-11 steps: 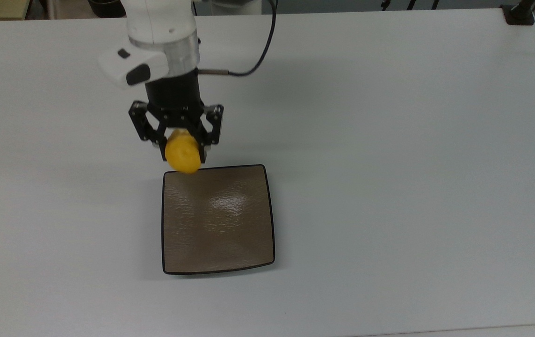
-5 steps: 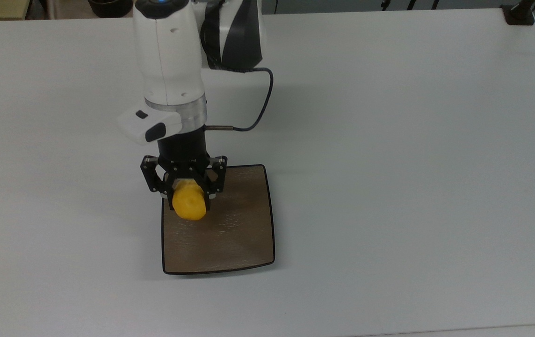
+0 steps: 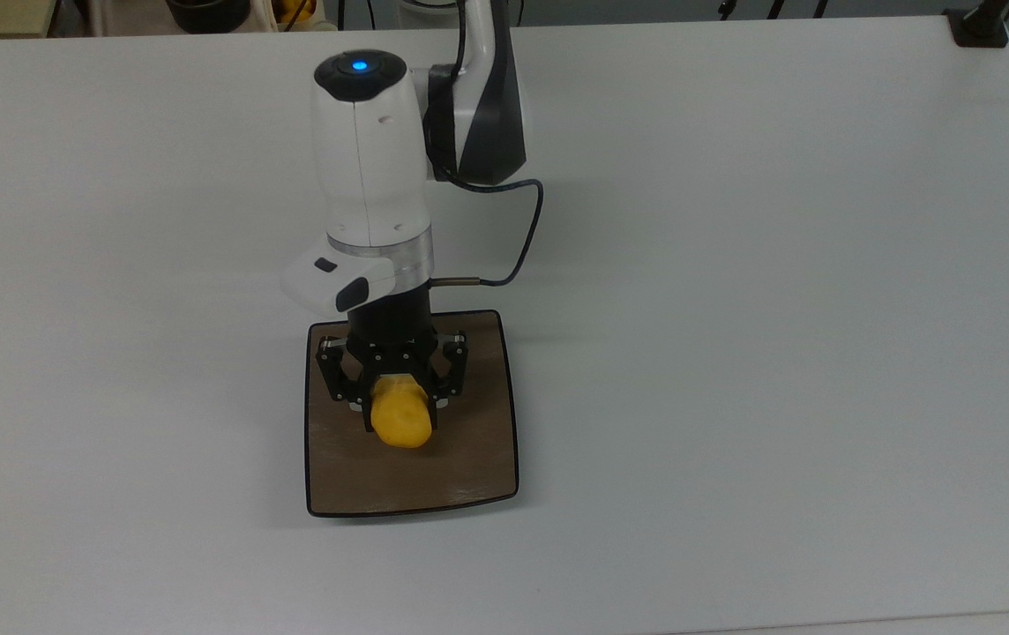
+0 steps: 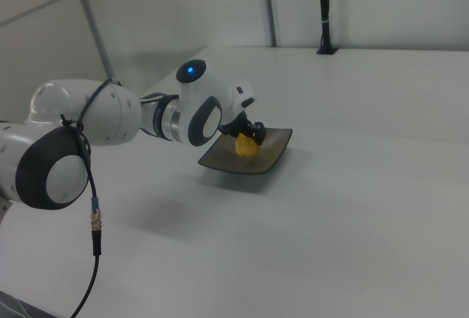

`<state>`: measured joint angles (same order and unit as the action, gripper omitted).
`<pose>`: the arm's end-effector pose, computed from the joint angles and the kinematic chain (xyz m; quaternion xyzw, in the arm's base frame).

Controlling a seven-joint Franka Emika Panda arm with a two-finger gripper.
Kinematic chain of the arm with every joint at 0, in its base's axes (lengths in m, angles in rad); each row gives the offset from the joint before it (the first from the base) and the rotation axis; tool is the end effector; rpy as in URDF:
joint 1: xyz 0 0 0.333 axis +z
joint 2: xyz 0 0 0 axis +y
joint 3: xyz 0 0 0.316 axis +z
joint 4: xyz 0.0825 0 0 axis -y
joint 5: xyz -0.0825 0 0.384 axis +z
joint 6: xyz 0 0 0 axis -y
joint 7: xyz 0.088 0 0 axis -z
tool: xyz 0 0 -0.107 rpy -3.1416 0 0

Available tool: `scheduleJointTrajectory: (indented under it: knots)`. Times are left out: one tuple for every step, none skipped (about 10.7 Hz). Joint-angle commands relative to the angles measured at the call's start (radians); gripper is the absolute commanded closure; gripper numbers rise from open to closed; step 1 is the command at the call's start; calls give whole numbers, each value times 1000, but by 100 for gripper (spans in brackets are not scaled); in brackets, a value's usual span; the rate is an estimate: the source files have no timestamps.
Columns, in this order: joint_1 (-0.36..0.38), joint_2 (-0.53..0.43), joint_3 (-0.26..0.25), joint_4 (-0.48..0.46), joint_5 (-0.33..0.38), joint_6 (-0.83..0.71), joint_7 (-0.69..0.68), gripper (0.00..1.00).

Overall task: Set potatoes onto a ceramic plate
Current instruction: 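Lower the potato onto the plate and open the gripper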

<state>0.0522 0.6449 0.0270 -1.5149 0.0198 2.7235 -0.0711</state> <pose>0.7506 0.0545 0.3479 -0.9586 -0.0597 -0.2781 0.0145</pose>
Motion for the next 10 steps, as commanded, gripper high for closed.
scheduleJointTrajectory:
  knots:
    - [9,27,-4,9,8,39,-29,9]
    - [11,26,-4,7,6,39,-29,0]
    - [20,21,-4,-1,5,39,-26,0]
    - [21,12,-4,-4,3,38,-21,0]
    - [24,-20,-4,-16,6,24,-18,0]
    - [28,-75,-4,-66,9,22,-18,0]
    - [29,-133,-4,-114,9,15,-16,0]
    - [29,-181,-4,-129,9,-60,-15,0]
    - [28,-236,-4,-125,8,-184,-10,0]
    - [26,-299,-4,-123,8,-309,-10,0]
